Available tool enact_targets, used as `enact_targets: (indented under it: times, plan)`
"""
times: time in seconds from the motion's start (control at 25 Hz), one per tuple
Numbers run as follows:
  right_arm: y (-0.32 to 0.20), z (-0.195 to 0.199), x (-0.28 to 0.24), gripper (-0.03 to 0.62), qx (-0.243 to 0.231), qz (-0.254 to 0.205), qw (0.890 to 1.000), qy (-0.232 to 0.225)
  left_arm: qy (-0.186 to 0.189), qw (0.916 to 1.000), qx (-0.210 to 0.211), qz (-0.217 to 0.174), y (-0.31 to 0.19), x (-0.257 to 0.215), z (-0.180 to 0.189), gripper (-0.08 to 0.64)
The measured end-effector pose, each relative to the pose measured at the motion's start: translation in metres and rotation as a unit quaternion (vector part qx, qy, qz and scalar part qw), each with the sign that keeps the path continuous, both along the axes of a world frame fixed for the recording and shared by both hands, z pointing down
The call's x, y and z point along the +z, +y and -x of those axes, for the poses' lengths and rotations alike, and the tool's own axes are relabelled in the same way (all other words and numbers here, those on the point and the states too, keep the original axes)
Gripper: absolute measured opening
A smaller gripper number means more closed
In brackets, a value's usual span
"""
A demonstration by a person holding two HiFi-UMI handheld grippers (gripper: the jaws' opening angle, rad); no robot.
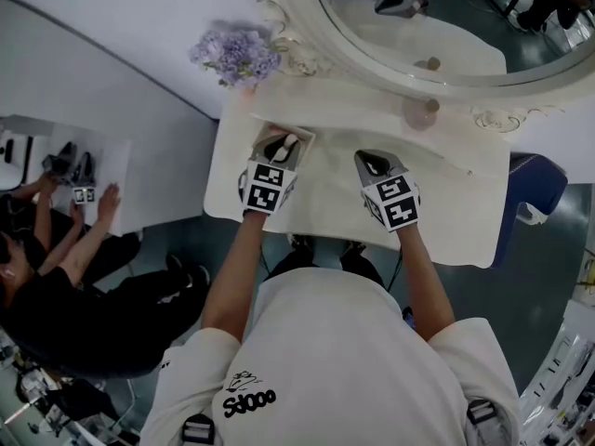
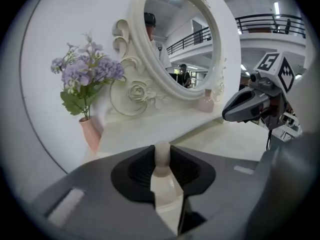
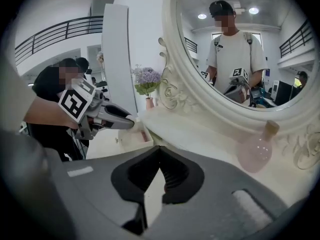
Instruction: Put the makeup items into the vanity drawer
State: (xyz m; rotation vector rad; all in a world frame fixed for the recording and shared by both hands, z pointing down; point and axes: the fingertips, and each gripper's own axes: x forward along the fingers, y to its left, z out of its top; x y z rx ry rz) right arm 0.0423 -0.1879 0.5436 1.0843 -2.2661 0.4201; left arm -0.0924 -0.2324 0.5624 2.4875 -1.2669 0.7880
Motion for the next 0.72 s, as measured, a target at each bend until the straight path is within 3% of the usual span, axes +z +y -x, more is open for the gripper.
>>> enact_targets:
  times: [0.12, 0.4, 0.72]
  plan:
    - [-0.012, 0.021, 0.003, 0.003, -0.011, 0.003, 1.0, 0.0, -0.004, 0.9998, 0.0, 0.019, -0.009, 0.01, 0.017, 0.114]
    - [-0.031, 0.053, 0.008, 0.003, -0.011, 0.009, 1.0, -0.002, -0.071, 0.9913, 0.082, 0.074, -0.016, 0.048, 0.019, 0.133]
    - [-0.037, 0.057, 0.012, 0.003, 0.001, 0.011, 1.0, 0.003, -0.164, 0.9683, 0.159, 0.102, -0.015, 0.068, 0.012, 0.147]
